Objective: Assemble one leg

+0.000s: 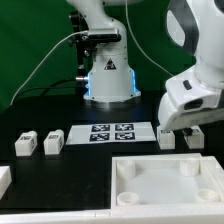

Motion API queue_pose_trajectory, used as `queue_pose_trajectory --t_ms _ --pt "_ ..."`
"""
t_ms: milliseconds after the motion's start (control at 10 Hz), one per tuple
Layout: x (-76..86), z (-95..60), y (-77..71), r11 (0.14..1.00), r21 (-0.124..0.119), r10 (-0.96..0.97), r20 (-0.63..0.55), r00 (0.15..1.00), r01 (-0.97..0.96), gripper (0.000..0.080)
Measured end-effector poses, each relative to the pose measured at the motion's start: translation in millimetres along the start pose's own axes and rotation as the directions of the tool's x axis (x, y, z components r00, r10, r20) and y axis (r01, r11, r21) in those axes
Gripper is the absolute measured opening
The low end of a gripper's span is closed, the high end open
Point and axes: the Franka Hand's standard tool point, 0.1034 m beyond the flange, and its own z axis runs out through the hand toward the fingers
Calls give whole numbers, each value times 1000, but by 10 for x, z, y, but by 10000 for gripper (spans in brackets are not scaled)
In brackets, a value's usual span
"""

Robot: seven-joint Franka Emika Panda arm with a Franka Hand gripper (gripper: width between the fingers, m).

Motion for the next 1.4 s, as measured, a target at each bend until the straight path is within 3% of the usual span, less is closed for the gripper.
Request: queue_pose_trajectory --t_ms 300,1000,1400 --pt "63 2 -35 1000 22 -11 201 980 7 648" --pt "-73 291 12 1000 12 -10 226 974 7 648" --pt "-77 300 13 1000 12 -11 229 973 8 648"
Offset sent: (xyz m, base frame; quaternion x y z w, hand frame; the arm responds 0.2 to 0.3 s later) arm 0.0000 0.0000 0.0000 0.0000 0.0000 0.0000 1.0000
